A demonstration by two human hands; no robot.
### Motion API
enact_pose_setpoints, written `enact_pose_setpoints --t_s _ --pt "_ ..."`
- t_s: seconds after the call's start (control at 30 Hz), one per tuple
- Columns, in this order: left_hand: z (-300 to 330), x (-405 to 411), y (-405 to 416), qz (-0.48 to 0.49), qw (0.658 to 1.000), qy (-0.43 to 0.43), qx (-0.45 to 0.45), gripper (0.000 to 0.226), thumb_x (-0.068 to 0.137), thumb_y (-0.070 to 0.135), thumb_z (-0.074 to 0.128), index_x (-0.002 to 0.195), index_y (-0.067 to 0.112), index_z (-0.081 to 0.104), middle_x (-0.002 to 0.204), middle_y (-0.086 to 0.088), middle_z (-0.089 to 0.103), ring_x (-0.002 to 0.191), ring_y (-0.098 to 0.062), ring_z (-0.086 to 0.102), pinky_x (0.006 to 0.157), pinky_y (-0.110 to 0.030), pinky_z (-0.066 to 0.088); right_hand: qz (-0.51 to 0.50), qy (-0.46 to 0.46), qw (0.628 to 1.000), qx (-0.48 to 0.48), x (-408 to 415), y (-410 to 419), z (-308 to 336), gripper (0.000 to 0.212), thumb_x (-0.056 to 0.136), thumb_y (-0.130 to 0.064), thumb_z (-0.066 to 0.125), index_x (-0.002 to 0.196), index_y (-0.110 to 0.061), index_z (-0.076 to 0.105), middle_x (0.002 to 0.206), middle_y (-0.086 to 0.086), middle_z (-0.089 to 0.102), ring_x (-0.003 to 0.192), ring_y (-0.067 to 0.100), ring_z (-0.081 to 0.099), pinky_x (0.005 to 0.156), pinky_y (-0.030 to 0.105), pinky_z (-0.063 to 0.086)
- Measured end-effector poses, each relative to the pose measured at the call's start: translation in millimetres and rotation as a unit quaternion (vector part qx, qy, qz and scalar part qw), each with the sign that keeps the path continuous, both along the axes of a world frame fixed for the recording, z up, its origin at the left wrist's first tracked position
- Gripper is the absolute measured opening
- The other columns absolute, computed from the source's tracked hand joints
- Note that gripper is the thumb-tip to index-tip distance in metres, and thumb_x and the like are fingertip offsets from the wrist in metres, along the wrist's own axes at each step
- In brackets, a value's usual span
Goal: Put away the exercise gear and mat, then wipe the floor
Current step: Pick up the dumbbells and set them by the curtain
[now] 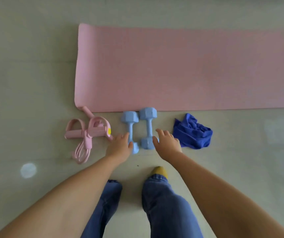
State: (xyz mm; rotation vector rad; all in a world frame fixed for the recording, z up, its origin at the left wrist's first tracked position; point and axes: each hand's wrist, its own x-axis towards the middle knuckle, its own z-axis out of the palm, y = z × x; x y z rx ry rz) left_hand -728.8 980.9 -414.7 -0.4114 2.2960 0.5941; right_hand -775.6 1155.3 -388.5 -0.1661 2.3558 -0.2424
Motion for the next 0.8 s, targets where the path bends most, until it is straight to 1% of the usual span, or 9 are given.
enact_pose_setpoints --t_s 0.17,0.27,0.3,0.37,0.4,0.43,0.47,0.57,0.8 --pt "-148.6 -23.5 10.4 0.105 0.994 0.016 -0.014 0.054 0.098 0.032 0.042 0.143 0.007 0.029 0.140 -0.018 0.041 0.126 -0.034 0.041 0.100 -0.040 0.033 -0.093 -0.019 0.995 -0.027 -23.0 -21.0 -160.1 0.053 0.098 -0.030 0.041 0.142 -0.006 0.027 0.140 0.014 0.037 0.130 0.030 0.036 0.101 0.039 0.035" --pt "-219.3 -37.2 12.9 0.245 0.967 0.027 0.067 0.050 0.093 0.028 0.053 0.132 0.001 0.040 0.130 -0.022 0.051 0.118 -0.036 0.051 0.096 -0.041 0.041 -0.207 -0.062 0.975 -0.056 -47.1 -33.2 -236.3 0.056 0.092 -0.027 0.053 0.136 0.001 0.032 0.135 0.021 0.041 0.125 0.034 0.042 0.100 0.039 0.036" --pt "-237.0 -43.4 12.5 0.310 0.944 0.029 0.108 0.044 0.090 0.024 0.058 0.124 -0.001 0.047 0.120 -0.023 0.058 0.110 -0.036 0.057 0.090 -0.041 0.045 -0.269 -0.085 0.956 -0.083 -58.7 -33.5 -255.5 0.053 0.090 -0.023 0.057 0.132 0.002 0.036 0.127 0.021 0.048 0.115 0.032 0.050 0.093 0.038 0.042" --pt "-263.8 -54.1 10.9 0.428 0.886 0.021 0.175 0.022 0.087 0.016 0.063 0.100 -0.001 0.057 0.088 -0.018 0.068 0.081 -0.029 0.066 0.070 -0.037 0.048 -0.387 -0.122 0.898 -0.173 -77.8 -29.9 -281.4 0.032 0.088 -0.013 0.060 0.115 0.001 0.049 0.096 0.016 0.058 0.081 0.026 0.058 0.065 0.031 0.048" --pt "-273.5 -58.1 10.0 0.463 0.863 0.011 0.202 0.012 0.087 0.012 0.062 0.084 0.001 0.058 0.066 -0.011 0.065 0.062 -0.024 0.063 0.060 -0.034 0.046 -0.422 -0.138 0.870 -0.216 -82.7 -27.4 -289.8 0.017 0.089 -0.009 0.060 0.101 -0.002 0.052 0.081 0.013 0.057 0.068 0.022 0.056 0.056 0.029 0.046" --pt "-280.6 -61.0 9.5 0.482 0.848 -0.002 0.222 0.016 0.086 0.009 0.060 0.072 0.005 0.055 0.049 -0.005 0.058 0.045 -0.019 0.056 0.055 -0.032 0.043 -0.447 -0.153 0.845 -0.251 -83.8 -25.4 -295.4 0.008 0.089 -0.008 0.060 0.090 -0.005 0.052 0.072 0.010 0.054 0.059 0.020 0.054 0.053 0.028 0.046" --pt "-286.4 -62.9 9.1 0.492 0.838 -0.013 0.237 0.022 0.085 0.008 0.058 0.064 0.007 0.052 0.042 -0.003 0.052 0.038 -0.018 0.049 0.053 -0.031 0.042 -0.462 -0.162 0.828 -0.273 -82.3 -23.5 -301.2 0.012 0.089 -0.007 0.060 0.083 -0.008 0.050 0.067 0.009 0.052 0.055 0.018 0.051 0.052 0.029 0.046" --pt "-291.0 -67.5 9.1 0.511 0.821 -0.018 0.253 0.019 0.081 0.009 0.056 0.062 0.007 0.052 0.049 -0.007 0.047 0.043 -0.021 0.045 0.050 -0.028 0.040 -0.482 -0.174 0.810 -0.284 -75.0 -23.6 -311.6 0.016 0.086 -0.011 0.063 0.080 -0.010 0.049 0.060 0.007 0.050 0.048 0.018 0.047 0.049 0.029 0.044" --pt "-290.1 -68.7 8.0 0.523 0.813 -0.028 0.255 0.023 0.079 0.012 0.056 0.057 0.009 0.049 0.047 -0.006 0.045 0.039 -0.021 0.042 0.045 -0.025 0.036 -0.499 -0.142 0.817 -0.252 -74.1 -28.9 -315.2 0.013 0.081 -0.007 0.057 0.071 -0.011 0.049 0.051 0.005 0.044 0.037 0.016 0.039 0.043 0.024 0.035"
